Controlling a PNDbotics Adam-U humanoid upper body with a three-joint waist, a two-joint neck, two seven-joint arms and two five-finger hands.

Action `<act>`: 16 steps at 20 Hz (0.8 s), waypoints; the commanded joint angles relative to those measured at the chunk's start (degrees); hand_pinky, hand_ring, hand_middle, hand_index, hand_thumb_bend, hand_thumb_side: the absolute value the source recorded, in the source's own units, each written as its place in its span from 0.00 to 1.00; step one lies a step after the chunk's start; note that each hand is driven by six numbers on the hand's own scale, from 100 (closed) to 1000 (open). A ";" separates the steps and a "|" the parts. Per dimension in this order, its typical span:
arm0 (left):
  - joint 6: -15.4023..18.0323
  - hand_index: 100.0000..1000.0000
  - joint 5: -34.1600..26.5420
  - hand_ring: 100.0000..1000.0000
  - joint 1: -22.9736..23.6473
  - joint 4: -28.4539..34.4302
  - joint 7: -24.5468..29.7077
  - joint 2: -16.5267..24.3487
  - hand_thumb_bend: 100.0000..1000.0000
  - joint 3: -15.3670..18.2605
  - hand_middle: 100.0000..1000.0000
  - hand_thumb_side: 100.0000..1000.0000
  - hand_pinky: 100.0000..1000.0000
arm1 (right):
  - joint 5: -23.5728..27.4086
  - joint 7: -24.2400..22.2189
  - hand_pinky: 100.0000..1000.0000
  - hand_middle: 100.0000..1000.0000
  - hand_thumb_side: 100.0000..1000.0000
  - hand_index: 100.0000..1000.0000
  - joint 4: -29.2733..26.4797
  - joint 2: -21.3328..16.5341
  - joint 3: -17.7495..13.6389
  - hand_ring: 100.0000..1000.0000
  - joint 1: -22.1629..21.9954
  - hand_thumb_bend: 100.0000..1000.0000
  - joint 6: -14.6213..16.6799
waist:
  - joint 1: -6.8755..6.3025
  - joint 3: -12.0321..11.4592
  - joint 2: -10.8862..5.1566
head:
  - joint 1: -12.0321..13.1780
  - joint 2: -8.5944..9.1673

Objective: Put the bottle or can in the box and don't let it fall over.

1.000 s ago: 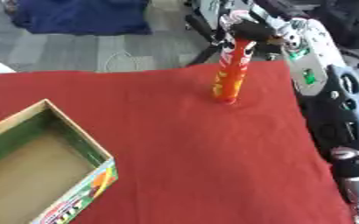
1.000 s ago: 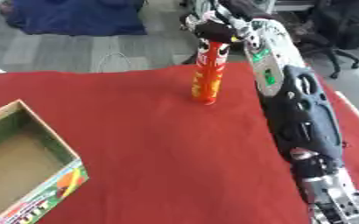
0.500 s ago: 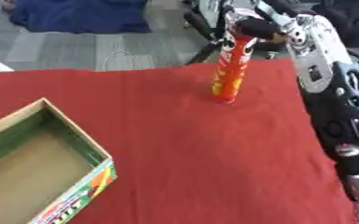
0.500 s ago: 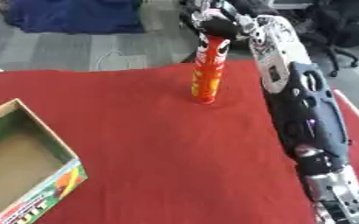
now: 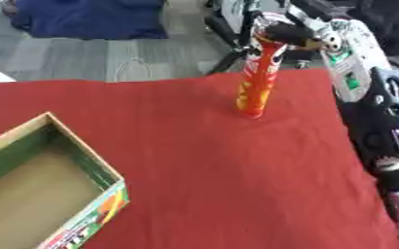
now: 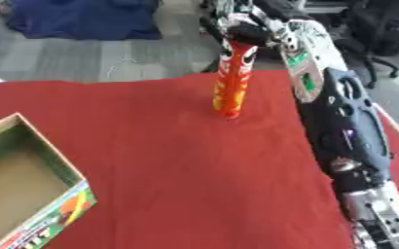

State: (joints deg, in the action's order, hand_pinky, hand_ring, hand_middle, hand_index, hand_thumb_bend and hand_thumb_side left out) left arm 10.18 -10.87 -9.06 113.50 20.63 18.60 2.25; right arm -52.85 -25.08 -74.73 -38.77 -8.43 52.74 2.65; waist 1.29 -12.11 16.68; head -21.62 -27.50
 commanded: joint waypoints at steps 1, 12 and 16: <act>0.34 0.66 0.31 0.85 -0.60 1.09 0.03 0.85 0.00 0.02 0.62 0.66 0.30 | 0.85 0.05 0.90 0.93 1.00 1.00 0.61 -2.60 -0.63 0.99 1.46 0.00 1.01 | -0.02 -0.15 -0.74 | -0.37 1.63; 0.53 0.66 0.74 0.85 -0.82 1.09 0.11 0.84 0.00 -0.03 0.62 0.66 0.30 | -0.25 1.30 0.90 0.94 1.00 1.00 2.00 -3.75 -1.36 1.00 1.58 0.00 2.67 | 0.13 -0.54 0.24 | -0.46 1.72; 0.60 0.66 0.92 0.85 -0.84 1.09 0.15 0.85 0.00 -0.06 0.62 0.66 0.29 | -0.17 1.31 0.90 0.93 1.00 1.00 2.03 -4.08 -1.48 0.99 1.69 0.00 2.99 | 0.11 -0.45 0.58 | -0.46 1.31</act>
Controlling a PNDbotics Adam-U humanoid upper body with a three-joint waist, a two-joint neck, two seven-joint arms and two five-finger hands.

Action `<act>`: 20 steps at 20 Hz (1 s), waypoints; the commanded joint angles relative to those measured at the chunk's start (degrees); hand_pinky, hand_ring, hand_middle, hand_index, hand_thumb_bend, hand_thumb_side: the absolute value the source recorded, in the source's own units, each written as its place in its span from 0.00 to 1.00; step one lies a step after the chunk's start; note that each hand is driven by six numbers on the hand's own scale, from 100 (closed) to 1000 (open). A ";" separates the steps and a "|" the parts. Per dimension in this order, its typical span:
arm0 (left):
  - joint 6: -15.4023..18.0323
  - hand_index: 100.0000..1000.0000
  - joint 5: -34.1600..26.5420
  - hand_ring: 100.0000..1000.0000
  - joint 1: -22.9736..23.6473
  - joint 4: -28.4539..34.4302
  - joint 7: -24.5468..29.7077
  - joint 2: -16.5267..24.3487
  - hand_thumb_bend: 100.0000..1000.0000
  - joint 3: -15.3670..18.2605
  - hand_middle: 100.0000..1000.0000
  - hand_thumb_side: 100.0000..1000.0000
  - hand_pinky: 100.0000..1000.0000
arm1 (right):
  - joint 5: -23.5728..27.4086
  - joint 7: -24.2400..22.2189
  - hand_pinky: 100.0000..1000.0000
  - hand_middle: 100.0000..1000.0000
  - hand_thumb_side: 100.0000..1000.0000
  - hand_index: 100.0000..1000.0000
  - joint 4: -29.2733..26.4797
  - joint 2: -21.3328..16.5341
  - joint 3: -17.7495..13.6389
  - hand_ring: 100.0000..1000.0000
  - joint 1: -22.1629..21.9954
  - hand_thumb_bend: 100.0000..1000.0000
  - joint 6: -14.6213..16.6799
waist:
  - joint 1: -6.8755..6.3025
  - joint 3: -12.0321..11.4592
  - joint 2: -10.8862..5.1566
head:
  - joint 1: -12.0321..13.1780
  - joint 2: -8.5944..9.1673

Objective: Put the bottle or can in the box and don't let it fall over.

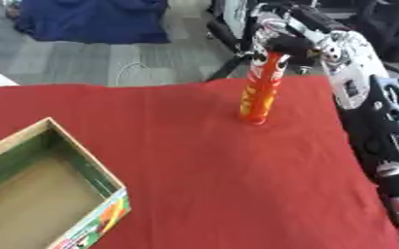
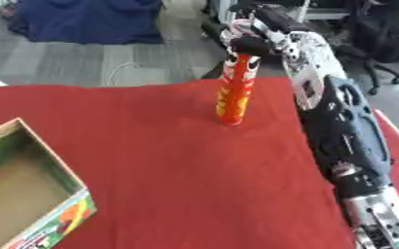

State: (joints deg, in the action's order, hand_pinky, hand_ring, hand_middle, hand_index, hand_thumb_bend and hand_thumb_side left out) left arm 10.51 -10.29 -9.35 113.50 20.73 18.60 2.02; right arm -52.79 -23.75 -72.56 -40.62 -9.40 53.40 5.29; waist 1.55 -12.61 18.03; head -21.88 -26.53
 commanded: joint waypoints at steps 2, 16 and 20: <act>0.27 0.66 0.46 0.85 -0.57 1.09 0.14 0.82 0.00 0.12 0.62 0.67 0.29 | -0.06 -0.35 0.89 0.92 1.00 1.00 -0.32 -2.26 -0.47 0.97 1.12 0.00 0.59 | -0.17 0.13 -0.58 | -0.16 0.10; 0.03 0.66 0.98 0.85 -0.64 1.09 0.23 0.76 0.00 0.13 0.62 0.66 0.29 | 4.73 -7.16 0.83 0.86 1.00 0.98 -2.42 -0.93 0.87 0.83 1.16 0.00 3.81 | 0.01 0.49 -0.43 | 0.11 -0.96; -0.07 0.66 0.80 0.85 -0.76 1.09 0.23 0.74 0.00 0.17 0.62 0.66 0.29 | 4.73 -7.96 0.84 0.87 1.00 0.98 -2.35 -0.64 0.99 0.87 0.94 0.00 4.45 | 0.12 0.48 -0.59 | 0.06 -0.79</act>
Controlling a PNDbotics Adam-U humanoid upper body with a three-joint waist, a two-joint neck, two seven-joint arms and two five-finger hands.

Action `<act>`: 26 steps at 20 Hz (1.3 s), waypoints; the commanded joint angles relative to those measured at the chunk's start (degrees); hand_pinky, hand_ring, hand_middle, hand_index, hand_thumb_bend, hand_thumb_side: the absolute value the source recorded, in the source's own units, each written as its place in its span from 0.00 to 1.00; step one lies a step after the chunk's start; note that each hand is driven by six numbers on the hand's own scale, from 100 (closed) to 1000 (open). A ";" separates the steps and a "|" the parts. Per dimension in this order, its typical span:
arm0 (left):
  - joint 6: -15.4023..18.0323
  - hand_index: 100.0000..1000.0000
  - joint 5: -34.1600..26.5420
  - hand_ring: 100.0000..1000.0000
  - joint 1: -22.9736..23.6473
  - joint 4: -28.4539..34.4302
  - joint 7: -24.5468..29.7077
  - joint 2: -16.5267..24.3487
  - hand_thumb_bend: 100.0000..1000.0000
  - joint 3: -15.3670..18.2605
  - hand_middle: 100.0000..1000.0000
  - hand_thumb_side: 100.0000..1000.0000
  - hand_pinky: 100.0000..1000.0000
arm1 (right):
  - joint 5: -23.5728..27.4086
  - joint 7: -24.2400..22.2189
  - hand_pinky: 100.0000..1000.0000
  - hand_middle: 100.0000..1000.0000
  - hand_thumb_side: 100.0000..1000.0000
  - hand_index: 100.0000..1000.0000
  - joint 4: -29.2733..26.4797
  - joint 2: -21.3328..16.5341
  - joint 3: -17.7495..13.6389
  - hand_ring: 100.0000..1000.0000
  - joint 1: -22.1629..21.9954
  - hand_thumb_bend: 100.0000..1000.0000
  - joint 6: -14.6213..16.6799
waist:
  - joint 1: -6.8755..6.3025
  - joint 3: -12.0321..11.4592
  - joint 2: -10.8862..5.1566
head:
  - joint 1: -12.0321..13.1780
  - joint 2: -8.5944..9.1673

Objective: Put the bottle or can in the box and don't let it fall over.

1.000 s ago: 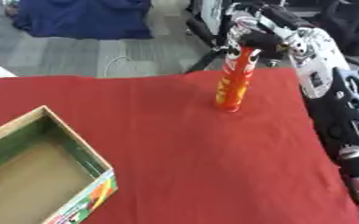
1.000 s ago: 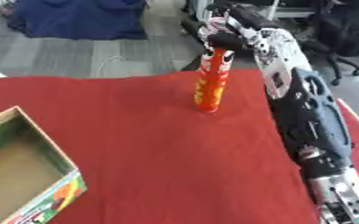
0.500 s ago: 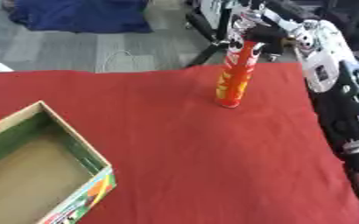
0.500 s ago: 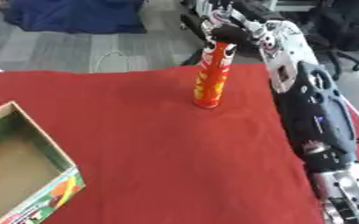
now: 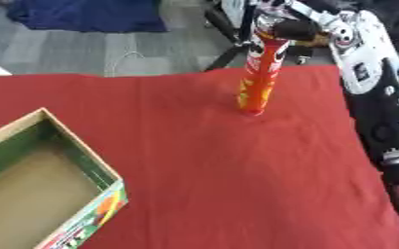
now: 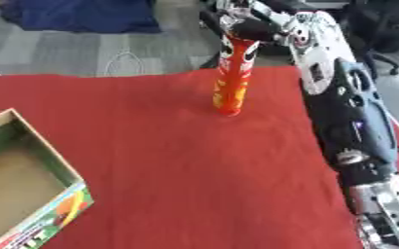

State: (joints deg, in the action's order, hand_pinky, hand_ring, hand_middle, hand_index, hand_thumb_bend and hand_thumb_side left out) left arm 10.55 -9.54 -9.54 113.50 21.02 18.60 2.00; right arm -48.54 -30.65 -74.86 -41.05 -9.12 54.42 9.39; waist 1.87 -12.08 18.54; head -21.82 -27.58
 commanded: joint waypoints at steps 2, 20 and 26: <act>-0.17 0.66 0.06 0.85 -0.60 1.09 -0.07 0.72 0.00 0.20 0.62 0.67 0.29 | -0.01 -0.65 0.86 0.89 1.00 0.98 0.02 -0.13 0.69 0.94 -0.23 0.00 0.55 | -0.13 -0.13 -1.10 | -0.06 0.43; -0.58 0.66 0.55 0.85 -0.46 1.09 0.11 0.90 0.00 0.11 0.62 0.67 0.29 | 4.71 2.24 0.90 0.91 1.00 1.00 -2.17 -1.42 -0.13 0.98 1.49 0.00 -0.78 | 0.25 -0.13 -1.16 | -0.28 0.87; -0.61 0.66 0.67 0.86 -0.27 1.09 0.10 0.98 0.00 0.13 0.62 0.67 0.29 | 5.11 1.57 0.89 0.91 1.00 1.00 -2.44 -2.02 -0.22 0.98 1.69 0.00 -1.20 | 0.26 0.09 -1.30 | -0.13 0.45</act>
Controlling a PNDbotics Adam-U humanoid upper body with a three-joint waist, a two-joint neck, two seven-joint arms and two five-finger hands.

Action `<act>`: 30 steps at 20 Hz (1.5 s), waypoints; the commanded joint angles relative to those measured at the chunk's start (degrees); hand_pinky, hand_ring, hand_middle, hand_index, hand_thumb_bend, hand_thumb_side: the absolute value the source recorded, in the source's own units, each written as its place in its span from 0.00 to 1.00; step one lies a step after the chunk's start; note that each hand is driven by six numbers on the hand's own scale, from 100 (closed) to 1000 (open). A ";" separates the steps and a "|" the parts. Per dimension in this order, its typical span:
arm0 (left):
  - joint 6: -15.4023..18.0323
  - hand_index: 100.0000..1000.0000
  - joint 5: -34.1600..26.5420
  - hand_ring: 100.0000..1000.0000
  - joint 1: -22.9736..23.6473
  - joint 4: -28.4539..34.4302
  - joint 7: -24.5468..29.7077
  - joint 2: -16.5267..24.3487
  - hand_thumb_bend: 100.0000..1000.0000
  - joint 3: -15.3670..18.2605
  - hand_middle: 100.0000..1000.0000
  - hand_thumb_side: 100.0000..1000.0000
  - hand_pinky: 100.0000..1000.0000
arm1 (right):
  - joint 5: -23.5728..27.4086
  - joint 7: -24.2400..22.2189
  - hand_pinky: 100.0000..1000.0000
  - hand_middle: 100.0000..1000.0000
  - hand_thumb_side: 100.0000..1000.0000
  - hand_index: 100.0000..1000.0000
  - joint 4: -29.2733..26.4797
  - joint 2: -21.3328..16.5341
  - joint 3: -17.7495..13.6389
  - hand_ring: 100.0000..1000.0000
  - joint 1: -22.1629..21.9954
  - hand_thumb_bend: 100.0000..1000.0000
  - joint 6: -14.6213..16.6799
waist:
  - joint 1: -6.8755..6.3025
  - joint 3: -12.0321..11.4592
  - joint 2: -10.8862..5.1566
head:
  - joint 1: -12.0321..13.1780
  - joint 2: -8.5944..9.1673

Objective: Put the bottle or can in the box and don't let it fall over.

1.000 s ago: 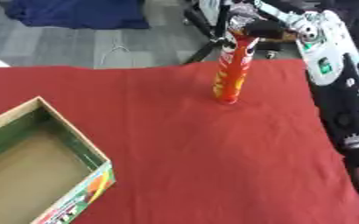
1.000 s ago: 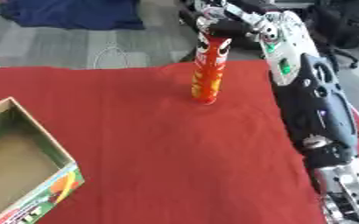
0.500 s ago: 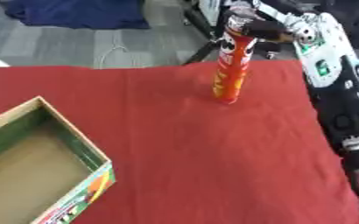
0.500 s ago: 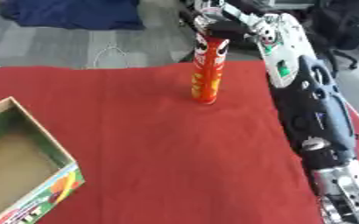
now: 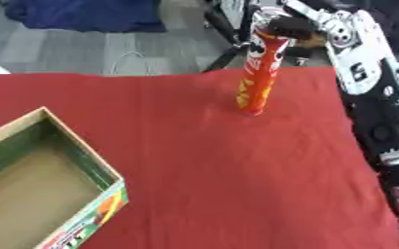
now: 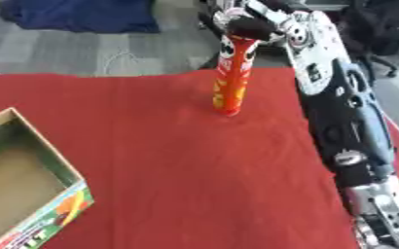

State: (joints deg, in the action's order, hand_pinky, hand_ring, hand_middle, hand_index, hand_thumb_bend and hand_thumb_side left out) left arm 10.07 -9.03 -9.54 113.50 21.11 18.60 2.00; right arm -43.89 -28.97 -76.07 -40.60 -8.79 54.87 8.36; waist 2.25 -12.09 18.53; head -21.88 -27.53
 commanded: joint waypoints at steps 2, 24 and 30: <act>-0.18 0.66 0.17 0.86 -0.33 1.09 0.07 0.99 0.00 0.06 0.62 0.67 0.29 | 0.48 0.08 0.88 0.91 1.00 1.00 -1.33 -2.68 -0.58 0.98 1.48 0.00 -0.36 | -0.05 0.12 -1.29 | -0.14 0.43; 0.08 0.66 0.76 0.86 -0.67 1.09 0.47 1.38 0.00 -0.23 0.62 0.67 0.30 | 1.07 1.03 0.90 0.92 1.00 1.00 7.30 -5.42 -0.05 0.98 3.46 0.00 2.18 | 0.56 -0.74 -0.41 | -0.93 1.80; 0.11 0.66 0.89 0.86 -0.63 1.09 0.47 1.39 0.00 -0.22 0.62 0.67 0.30 | 1.34 0.34 0.90 0.92 1.00 1.00 8.05 -5.74 0.03 0.98 3.14 0.00 2.62 | 0.58 -0.73 -0.31 | -0.87 1.77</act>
State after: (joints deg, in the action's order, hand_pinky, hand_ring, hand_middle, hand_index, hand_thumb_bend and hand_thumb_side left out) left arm 10.08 -8.25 -9.63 113.50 21.52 18.65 1.65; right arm -42.88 -28.42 -67.85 -43.65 -8.41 57.33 10.76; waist 2.99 -12.83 19.15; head -22.61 -26.53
